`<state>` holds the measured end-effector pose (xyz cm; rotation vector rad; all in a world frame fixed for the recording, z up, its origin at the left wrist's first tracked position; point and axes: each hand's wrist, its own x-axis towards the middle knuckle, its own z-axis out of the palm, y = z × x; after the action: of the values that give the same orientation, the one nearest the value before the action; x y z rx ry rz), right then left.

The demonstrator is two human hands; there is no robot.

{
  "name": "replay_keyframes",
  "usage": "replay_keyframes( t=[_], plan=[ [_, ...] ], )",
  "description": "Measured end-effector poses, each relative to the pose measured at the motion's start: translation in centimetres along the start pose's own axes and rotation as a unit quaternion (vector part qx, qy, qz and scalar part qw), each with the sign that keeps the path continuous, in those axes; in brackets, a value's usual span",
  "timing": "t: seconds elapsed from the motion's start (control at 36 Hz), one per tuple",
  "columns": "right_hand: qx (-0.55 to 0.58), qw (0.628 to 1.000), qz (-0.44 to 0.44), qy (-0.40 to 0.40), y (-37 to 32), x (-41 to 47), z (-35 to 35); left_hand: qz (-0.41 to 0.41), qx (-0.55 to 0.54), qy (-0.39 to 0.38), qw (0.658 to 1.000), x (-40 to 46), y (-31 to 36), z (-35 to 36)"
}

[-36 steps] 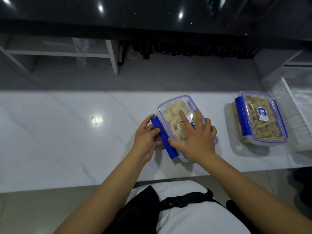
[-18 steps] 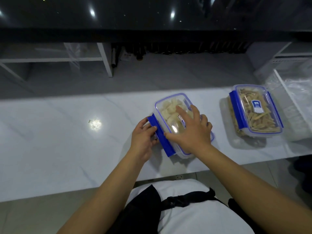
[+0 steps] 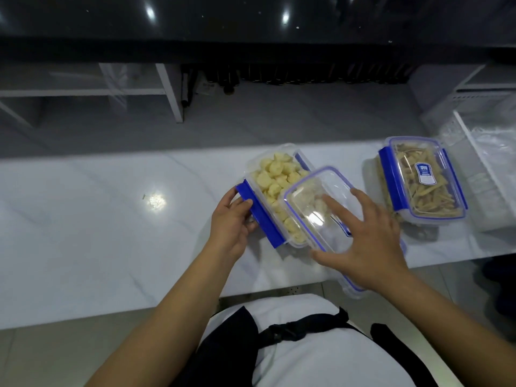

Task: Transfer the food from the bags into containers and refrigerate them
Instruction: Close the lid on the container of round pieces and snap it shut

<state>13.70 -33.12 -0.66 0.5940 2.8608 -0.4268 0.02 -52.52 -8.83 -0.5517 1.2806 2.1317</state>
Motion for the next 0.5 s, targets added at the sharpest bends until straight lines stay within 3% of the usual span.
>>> replay_keyframes(
  t=[0.19, 0.5],
  plan=[
    [0.000, 1.000, 0.012, -0.004, 1.7, -2.2, -0.1, -0.011, -0.019, 0.015, 1.000, 0.4, 0.0, 0.7],
    [-0.028, 0.999, -0.011, -0.010, 0.4, 1.7, 2.1, -0.016, -0.016, 0.000, 1.000, 0.3, 0.0, 0.4]
  ],
)
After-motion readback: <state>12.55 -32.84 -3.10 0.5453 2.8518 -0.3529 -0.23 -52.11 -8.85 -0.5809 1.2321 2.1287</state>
